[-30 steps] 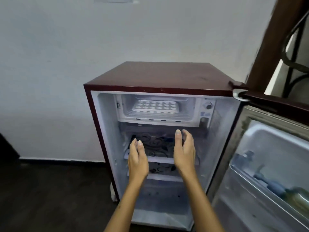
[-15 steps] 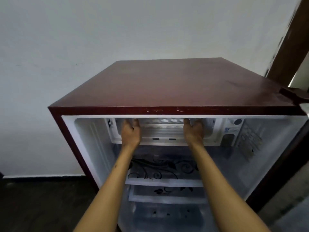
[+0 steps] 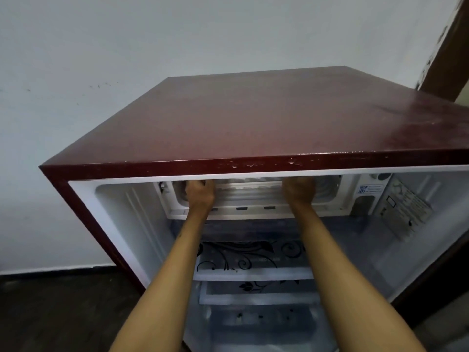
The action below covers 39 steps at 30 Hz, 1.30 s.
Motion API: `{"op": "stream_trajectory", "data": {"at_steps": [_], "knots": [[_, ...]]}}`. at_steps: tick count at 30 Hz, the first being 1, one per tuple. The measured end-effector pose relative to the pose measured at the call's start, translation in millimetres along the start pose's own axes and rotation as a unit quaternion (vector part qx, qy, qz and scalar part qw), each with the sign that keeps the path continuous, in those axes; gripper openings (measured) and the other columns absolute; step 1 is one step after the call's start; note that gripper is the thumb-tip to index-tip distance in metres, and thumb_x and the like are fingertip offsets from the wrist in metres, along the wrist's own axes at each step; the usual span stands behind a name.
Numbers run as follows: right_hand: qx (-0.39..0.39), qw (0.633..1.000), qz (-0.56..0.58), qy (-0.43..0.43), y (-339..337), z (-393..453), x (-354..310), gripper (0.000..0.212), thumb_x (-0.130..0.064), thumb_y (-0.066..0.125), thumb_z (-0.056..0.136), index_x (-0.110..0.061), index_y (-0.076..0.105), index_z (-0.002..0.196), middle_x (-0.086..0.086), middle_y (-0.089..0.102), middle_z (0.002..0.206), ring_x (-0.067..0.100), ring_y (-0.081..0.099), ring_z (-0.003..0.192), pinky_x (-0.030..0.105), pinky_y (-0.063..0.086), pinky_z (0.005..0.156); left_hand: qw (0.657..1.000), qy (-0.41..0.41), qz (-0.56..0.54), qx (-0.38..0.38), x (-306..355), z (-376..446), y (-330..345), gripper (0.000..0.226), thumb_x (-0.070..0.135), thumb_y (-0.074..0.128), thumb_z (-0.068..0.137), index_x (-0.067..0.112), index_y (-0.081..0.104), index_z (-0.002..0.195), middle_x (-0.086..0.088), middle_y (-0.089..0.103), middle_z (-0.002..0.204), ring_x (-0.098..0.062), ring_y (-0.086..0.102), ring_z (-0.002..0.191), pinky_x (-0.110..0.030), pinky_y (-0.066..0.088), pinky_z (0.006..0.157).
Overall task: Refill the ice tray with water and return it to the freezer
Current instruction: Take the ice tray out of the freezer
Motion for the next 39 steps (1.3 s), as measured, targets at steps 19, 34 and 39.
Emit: {"op": "stream_trajectory", "data": {"at_steps": [19,34,39], "knots": [[0.052,0.976,0.147,0.149,-43.3,-32.8,-11.1,0.031,0.005,0.051,0.086,-0.009,0.061,0.113,0.001,0.061,0.104,0.015,0.056,0.092,0.017,0.039,0.082,0.984,-0.087,-0.143,0.065,20.9,-48.0,-40.5,0.030,-0.009,0.044,0.088,0.003,0.056,0.113,-0.003,0.057,0.101,-0.016,0.055,0.095,-0.015,0.042,0.077],[0.071,0.962,0.210,0.156,-180.6,-210.2,-12.7,0.039,0.005,0.042,0.087,-0.015,0.056,0.119,-0.004,0.058,0.107,0.009,0.057,0.094,0.009,0.044,0.068,0.934,-0.215,-0.281,0.053,13.5,-255.2,-113.3,0.033,-0.003,0.054,0.090,0.000,0.057,0.123,-0.012,0.063,0.121,-0.019,0.062,0.107,-0.030,0.049,0.096],[0.096,0.951,0.229,0.186,-230.2,-271.9,5.7,0.032,0.000,0.048,0.088,-0.018,0.057,0.113,-0.006,0.061,0.103,0.005,0.059,0.086,0.010,0.045,0.062,0.933,-0.240,-0.266,0.039,9.8,-328.0,-138.0,0.034,-0.002,0.054,0.090,0.001,0.058,0.124,-0.012,0.065,0.117,-0.021,0.062,0.108,-0.037,0.048,0.101]]}}
Point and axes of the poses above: each hand's wrist, its own z-axis towards the middle knuckle, its own y-axis out of the palm, x = y × z, the point moved 4 cm from there along z, towards the middle knuckle
